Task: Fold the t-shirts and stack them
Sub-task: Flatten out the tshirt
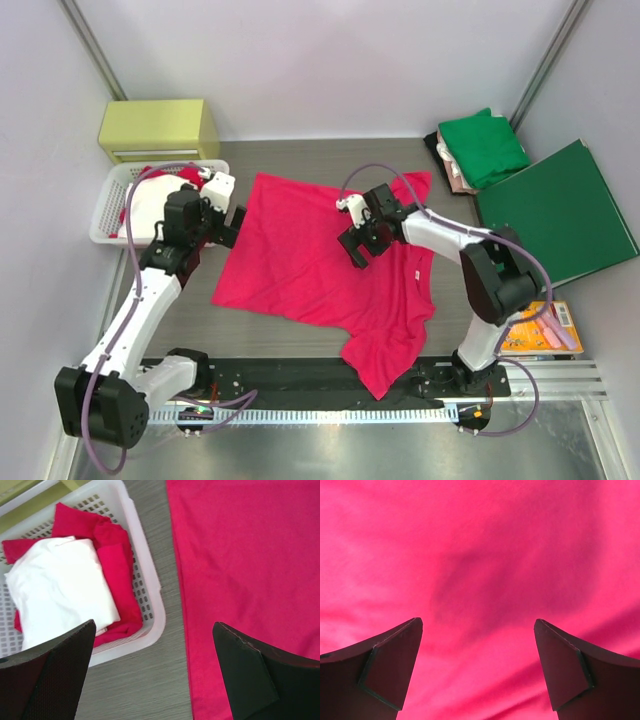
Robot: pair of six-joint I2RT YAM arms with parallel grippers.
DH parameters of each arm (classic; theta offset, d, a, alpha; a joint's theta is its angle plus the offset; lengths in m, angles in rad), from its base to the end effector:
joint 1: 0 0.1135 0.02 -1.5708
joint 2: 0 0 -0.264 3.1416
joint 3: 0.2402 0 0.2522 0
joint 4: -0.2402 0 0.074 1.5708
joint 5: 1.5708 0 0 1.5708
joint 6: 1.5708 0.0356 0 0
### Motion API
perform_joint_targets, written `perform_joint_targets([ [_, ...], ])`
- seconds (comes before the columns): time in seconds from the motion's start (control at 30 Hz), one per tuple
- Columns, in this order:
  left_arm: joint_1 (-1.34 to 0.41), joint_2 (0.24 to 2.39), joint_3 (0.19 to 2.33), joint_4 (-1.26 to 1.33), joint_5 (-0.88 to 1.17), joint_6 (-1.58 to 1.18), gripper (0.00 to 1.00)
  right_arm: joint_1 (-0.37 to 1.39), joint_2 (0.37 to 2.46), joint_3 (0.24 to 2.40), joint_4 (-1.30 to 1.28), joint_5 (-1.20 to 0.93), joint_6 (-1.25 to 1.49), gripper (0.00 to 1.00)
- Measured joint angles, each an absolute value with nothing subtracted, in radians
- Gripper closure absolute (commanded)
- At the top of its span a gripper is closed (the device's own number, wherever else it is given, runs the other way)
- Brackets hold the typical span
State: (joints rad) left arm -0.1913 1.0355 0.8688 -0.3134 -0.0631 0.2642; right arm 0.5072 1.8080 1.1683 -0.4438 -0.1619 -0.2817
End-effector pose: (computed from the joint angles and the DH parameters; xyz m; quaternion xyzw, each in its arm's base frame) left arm 0.2302 -0.0423 0.3085 0.1770 0.8361 0.0458 0.5171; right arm 0.3167 0.1825 0.1756 -0.3897 0.8855 0.1050 0.2301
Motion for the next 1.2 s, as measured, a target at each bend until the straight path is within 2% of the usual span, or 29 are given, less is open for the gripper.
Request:
perform_joint_targets([
  [0.2,-0.204,1.118,0.868,-0.347,0.102,0.235,0.0,0.506,1.517,1.08,-0.429,-0.155,-0.288,0.0],
  [0.33,-0.247,1.222,0.86,-0.374,0.186,0.212,0.0,0.493,1.425,1.076,-0.39,-0.15,-0.293,0.0],
  [0.7,-0.318,1.405,0.88,-0.429,0.286,0.159,0.0,0.401,1.429,0.887,-0.404,-0.125,-0.305,0.0],
  [1.2,-0.334,1.623,0.931,-0.424,0.299,0.113,0.0,0.366,1.591,0.896,-0.389,-0.143,-0.303,0.0],
])
